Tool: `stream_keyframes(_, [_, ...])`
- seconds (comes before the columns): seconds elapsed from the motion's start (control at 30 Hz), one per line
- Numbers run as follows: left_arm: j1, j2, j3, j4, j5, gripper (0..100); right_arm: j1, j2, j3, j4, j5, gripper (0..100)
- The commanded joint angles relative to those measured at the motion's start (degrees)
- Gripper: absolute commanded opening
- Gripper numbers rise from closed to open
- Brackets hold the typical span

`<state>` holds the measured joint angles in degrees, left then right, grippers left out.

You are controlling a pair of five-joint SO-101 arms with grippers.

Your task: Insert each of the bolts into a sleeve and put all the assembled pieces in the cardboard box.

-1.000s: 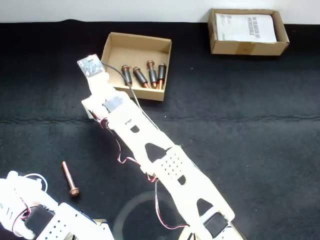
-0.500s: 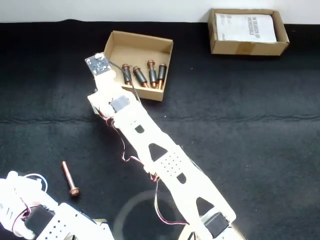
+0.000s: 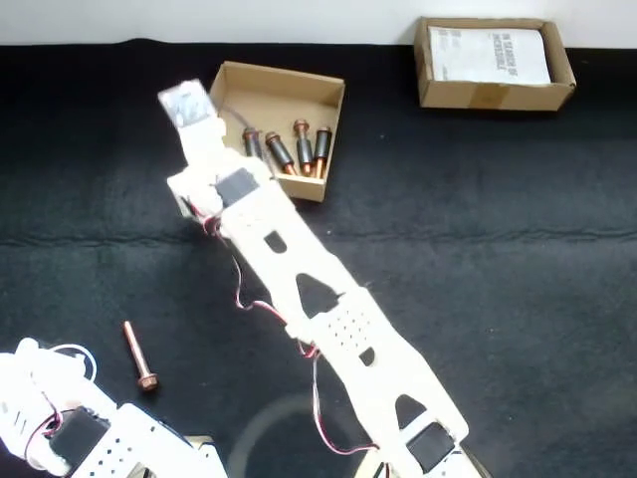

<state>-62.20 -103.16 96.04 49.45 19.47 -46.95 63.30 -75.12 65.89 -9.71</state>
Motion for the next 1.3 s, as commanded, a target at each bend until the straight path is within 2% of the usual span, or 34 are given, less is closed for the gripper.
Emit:
stream_keyframes(0.0, [1.3,-0.4,1.1,-0.5,-0.3,1,0.0,-13.0,-2.5,4.4,0.4,0.7])
stream_keyframes(0.43, [6.2,-0.3,1.1,2.1,-0.4,1,0.0,-44.3,-2.4,35.0,0.4,0.7])
stream_keyframes(0.57, [7.2,-0.3,1.1,3.8,-0.4,1,1.5,-55.1,-0.8,35.2,0.2,0.7])
stream_keyframes(0.7, [9.9,-0.3,1.1,7.6,-1.7,1,3.0,-67.2,7.8,35.2,0.2,0.7])
stream_keyframes(0.8, [11.2,-0.4,0.9,11.3,-7.6,1,6.3,-77.4,17.5,35.1,0.4,0.7])
stream_keyframes(1.13, [17.3,-0.4,-2.3,24.7,-16.6,1,26.1,-107.3,48.4,34.9,0.5,0.7])
stream_keyframes(1.27, [19.9,-0.4,-3.9,26.6,-22.4,1,34.2,-118.3,62.7,31.0,0.5,0.7])
